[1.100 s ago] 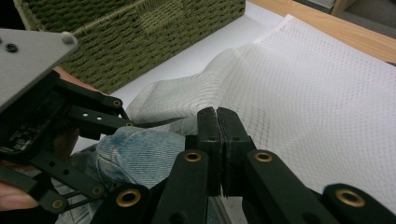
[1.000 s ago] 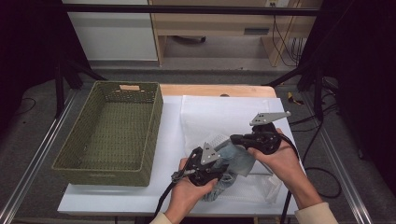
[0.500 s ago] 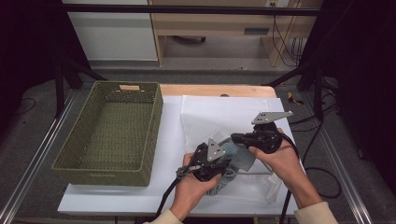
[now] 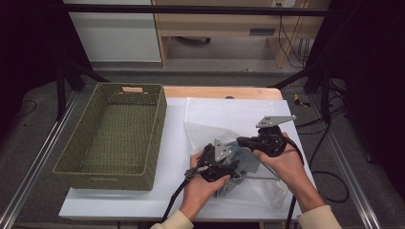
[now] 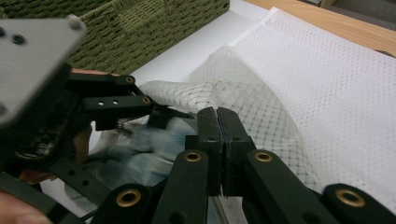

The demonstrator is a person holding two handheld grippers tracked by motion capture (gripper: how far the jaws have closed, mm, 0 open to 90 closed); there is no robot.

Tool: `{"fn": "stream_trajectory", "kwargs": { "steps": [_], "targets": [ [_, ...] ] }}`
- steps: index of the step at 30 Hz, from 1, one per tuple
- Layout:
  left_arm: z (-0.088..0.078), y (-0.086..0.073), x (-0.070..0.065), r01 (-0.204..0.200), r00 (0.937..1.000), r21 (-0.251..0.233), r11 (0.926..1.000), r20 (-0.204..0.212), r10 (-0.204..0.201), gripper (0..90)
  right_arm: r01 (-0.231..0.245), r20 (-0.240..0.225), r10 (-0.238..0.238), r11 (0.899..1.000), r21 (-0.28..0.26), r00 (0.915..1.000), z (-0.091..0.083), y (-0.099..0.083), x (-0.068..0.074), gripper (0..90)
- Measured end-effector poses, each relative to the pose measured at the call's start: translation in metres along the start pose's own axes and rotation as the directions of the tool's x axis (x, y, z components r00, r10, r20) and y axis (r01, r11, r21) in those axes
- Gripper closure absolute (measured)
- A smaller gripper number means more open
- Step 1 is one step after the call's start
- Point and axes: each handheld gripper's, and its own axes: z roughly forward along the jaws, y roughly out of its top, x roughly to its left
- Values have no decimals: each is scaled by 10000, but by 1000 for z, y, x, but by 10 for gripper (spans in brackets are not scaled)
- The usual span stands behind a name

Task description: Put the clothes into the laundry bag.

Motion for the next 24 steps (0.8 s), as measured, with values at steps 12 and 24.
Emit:
{"fn": "stream_trajectory", "kwargs": {
  "steps": [12, 24],
  "targets": [
    [-38, -8, -7, -243, 9992, -959, 9951, 295, 273, 264, -150, 94, 153, 9994, -306, 9998, -4, -2, 0, 893],
    [-88, -25, 0, -578, 9981, -1583, 9857, 132, 607, 254, -320, 0, 322, 9915, -1261, 9995, -6, -15, 17, 893]
  ]
}}
